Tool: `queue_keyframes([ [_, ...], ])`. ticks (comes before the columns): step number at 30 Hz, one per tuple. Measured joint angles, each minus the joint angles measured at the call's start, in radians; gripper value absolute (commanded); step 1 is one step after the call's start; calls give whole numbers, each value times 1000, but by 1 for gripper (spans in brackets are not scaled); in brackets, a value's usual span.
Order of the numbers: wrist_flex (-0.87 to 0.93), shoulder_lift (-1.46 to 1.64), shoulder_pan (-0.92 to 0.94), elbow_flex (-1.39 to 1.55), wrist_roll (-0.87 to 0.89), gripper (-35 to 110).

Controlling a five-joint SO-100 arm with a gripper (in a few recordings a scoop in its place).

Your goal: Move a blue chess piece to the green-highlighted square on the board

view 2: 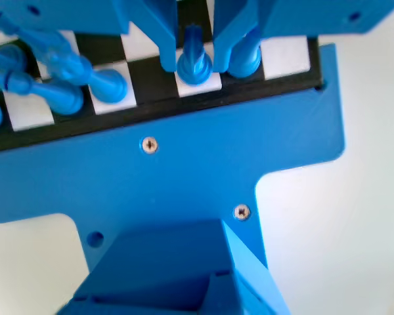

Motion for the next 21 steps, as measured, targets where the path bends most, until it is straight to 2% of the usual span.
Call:
queue_keyframes([
  [9, -32, -2, -8, 15, 0, 1],
  [21, -29, 0, -8, 14, -12, 1],
])
